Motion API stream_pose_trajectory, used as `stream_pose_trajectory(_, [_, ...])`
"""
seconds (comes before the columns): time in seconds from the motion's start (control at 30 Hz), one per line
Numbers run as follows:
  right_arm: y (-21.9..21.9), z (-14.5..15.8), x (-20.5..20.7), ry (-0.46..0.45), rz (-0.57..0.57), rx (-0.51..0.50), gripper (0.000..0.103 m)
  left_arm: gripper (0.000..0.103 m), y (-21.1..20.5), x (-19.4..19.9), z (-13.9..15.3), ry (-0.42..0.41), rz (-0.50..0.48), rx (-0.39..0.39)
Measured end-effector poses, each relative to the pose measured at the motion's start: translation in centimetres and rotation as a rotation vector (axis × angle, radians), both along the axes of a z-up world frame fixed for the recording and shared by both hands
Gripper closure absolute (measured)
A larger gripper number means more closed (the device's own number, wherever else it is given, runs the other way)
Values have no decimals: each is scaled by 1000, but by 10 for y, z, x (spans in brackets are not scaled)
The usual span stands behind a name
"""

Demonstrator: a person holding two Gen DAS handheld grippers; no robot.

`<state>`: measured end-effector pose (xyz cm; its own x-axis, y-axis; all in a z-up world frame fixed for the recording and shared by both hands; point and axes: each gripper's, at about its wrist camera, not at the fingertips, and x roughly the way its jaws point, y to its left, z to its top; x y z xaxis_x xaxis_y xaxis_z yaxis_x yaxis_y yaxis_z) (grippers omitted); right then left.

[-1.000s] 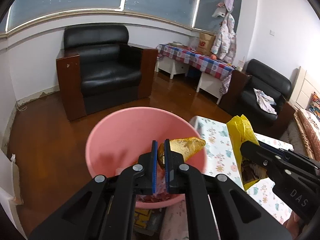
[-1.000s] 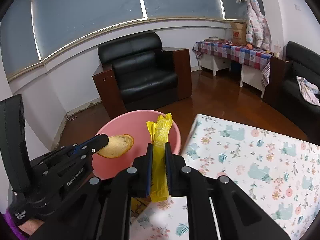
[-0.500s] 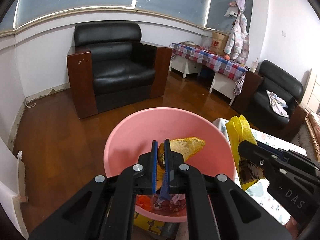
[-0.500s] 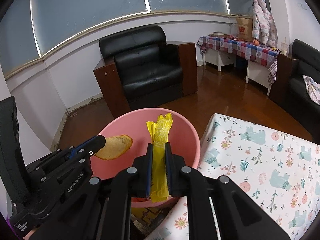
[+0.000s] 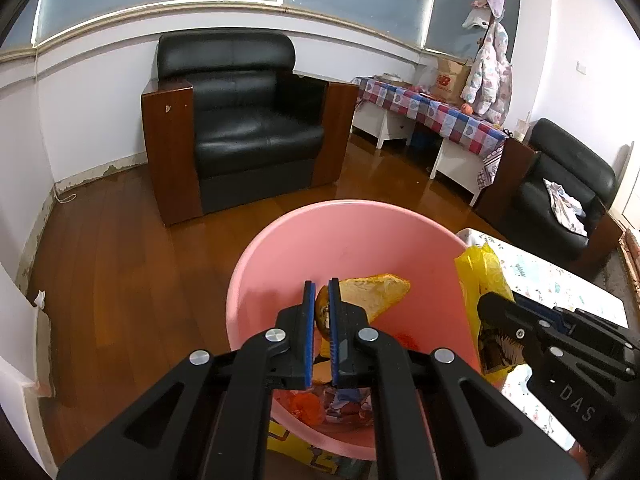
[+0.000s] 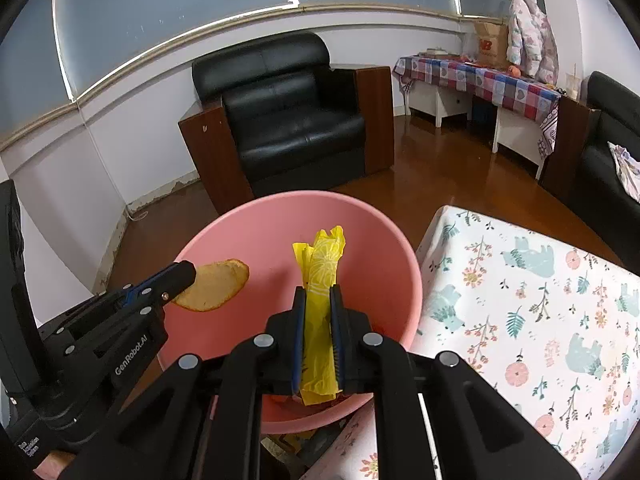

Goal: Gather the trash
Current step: 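Open both grippers over the pink bucket to drop the peel and bag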

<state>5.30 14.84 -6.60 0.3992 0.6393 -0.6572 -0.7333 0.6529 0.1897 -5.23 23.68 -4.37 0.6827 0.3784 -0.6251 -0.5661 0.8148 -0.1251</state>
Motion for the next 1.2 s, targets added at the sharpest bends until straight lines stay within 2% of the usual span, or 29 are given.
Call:
stream_pose_trajectory(0.43, [9, -6, -2, -9, 6, -7, 91, 97, 4, 3, -6, 24, -14, -5])
stream_pose_trajectory(0.47, [10, -6, -3, -8, 6, -4, 90, 95, 4, 3, -6, 26, -16, -5])
stream_pose_trajectory(0.53, [10, -6, -2, -3, 12, -1, 86, 73, 3, 2, -4, 19, -17, -3])
stream_pose_trajectory(0.6, [9, -6, -2, 0, 21, -2, 84, 64, 3, -2, -2, 0, -23, 3])
stream_pose_trajectory(0.83, [9, -4, -4, -2, 30, 9, 73, 62, -3, -7, 3, -13, -26, 20])
stream_pose_trajectory(0.93, [8, -2, -3, -5, 32, 13, 64, 62, -1, -9, 4, -15, -14, 15])
stream_pose_trajectory(1.2, [-5, 6, -19, -62, 50, 24, 57, 62, -4, -16, 12, -29, 13, -6])
